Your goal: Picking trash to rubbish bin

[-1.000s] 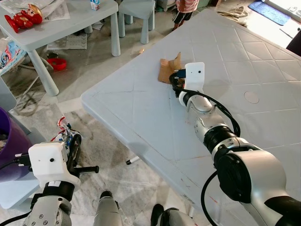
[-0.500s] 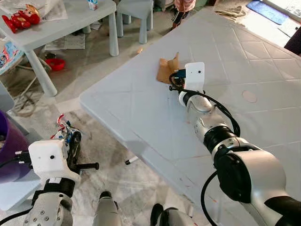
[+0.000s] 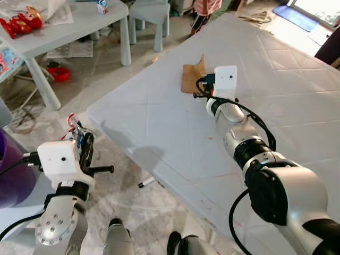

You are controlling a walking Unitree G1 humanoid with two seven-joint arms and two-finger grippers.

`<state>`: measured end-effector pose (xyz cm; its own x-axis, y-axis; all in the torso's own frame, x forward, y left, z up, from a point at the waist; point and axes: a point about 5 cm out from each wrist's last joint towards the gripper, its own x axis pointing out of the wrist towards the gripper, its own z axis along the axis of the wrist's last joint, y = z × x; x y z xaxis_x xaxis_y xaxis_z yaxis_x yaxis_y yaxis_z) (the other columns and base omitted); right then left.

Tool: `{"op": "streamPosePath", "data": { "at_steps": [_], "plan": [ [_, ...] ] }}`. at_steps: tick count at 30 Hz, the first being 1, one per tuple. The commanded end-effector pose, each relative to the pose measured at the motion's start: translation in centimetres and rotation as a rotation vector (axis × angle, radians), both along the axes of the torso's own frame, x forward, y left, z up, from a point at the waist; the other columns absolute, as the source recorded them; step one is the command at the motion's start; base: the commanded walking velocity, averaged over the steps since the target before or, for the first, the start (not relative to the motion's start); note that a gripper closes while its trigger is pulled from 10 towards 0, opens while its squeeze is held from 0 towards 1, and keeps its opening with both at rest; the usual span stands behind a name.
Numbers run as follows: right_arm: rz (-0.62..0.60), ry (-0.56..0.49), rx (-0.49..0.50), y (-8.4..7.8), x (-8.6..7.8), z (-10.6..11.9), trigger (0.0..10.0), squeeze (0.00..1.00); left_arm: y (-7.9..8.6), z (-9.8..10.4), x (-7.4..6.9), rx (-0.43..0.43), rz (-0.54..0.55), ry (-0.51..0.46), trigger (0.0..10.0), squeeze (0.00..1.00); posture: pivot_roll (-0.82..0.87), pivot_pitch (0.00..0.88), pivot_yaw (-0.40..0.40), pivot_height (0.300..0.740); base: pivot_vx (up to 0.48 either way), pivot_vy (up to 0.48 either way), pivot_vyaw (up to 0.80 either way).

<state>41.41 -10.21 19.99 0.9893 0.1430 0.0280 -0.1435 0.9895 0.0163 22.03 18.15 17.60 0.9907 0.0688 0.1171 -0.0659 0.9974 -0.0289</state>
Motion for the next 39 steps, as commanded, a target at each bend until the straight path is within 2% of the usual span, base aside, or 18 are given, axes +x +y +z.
{"op": "streamPosePath", "data": {
  "at_steps": [1,10,17,20,24,29,30,37,39],
  "plan": [
    [-0.008,-0.023,0.004,-0.6,0.2,0.8,0.0,0.0,0.1,-0.2,0.2,0.008,0.006,0.002,0.0,0.0,0.43,0.109,-0.197,0.74,0.0,0.0,0.0],
    [0.079,-0.121,0.005,-1.5,0.4,2.7,0.0,0.0,0.5,0.3,3.4,0.03,0.024,-0.06,0.0,0.0,0.31,0.028,-0.157,0.74,0.0,0.0,0.0],
    [0.146,-0.156,0.0,-2.5,0.1,2.6,0.0,0.0,-0.2,0.9,5.4,0.032,0.025,-0.091,0.0,0.0,0.24,0.003,-0.133,0.74,0.0,0.0,0.0],
    [0.26,-0.2,-0.027,-2.0,-0.4,2.3,0.0,0.0,-0.5,1.1,6.1,0.027,0.018,-0.105,0.0,0.0,0.21,0.0,-0.124,0.74,0.0,0.0,0.0],
    [0.32,-0.227,-0.029,-1.7,-0.9,2.0,0.0,0.0,-0.5,1.0,6.3,0.027,0.018,-0.11,0.0,0.0,0.19,0.0,-0.121,0.74,0.0,0.0,0.0],
    [0.348,-0.258,0.056,-1.6,-2.4,0.6,0.0,0.0,-0.2,0.3,6.1,0.026,0.04,-0.091,0.0,0.0,0.17,0.0,-0.116,0.74,0.0,0.0,0.0],
    [0.33,-0.273,0.068,-1.8,-3.3,0.0,0.0,0.0,-0.1,0.1,6.0,0.024,0.057,-0.081,0.0,0.0,0.17,0.0,-0.115,0.74,0.0,0.0,0.0],
    [0.25,-0.259,0.149,-3.1,-5.9,-1.2,0.0,0.0,0.2,-0.3,5.0,0.03,0.083,-0.074,0.0,0.0,0.16,0.007,-0.112,0.74,0.0,0.0,0.0],
    [0.2,-0.247,0.171,-3.7,-6.7,-1.2,0.0,0.0,0.4,-0.8,4.5,0.006,0.112,-0.048,0.0,0.0,0.15,0.015,-0.112,0.74,0.0,0.0,0.0]
  ]
}}
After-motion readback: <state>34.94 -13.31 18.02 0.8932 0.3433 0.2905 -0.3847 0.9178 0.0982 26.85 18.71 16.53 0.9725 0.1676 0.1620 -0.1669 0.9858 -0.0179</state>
